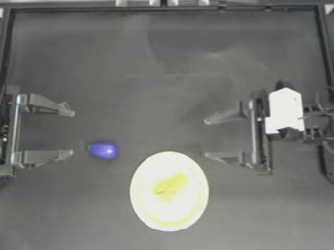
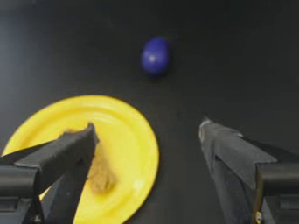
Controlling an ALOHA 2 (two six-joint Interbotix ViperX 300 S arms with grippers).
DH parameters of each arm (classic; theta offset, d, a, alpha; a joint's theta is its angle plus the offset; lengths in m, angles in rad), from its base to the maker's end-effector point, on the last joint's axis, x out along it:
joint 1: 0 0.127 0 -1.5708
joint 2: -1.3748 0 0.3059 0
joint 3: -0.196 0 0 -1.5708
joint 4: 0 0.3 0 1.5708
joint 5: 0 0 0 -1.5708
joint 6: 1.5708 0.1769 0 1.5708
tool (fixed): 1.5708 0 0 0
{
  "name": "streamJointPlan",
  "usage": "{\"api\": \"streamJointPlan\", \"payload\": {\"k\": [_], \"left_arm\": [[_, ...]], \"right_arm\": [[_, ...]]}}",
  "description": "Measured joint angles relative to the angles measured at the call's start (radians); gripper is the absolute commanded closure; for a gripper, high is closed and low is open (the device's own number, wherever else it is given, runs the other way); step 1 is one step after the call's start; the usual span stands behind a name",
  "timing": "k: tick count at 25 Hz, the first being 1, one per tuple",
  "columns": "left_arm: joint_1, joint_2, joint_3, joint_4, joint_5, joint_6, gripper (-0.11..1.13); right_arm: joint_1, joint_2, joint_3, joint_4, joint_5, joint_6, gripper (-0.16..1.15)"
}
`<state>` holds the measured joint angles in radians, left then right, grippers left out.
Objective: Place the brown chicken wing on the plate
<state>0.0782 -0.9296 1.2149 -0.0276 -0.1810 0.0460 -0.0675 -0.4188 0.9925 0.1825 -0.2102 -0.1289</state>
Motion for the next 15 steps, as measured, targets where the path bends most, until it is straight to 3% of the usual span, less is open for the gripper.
{"api": "streamJointPlan", "payload": {"k": [15], "left_arm": [[0.000,0.002,0.003,0.000,0.000,0.000,-0.01]], "right_arm": [[-0.011,-0.179,0.052,0.003,0.086,-0.002,-0.01]]}}
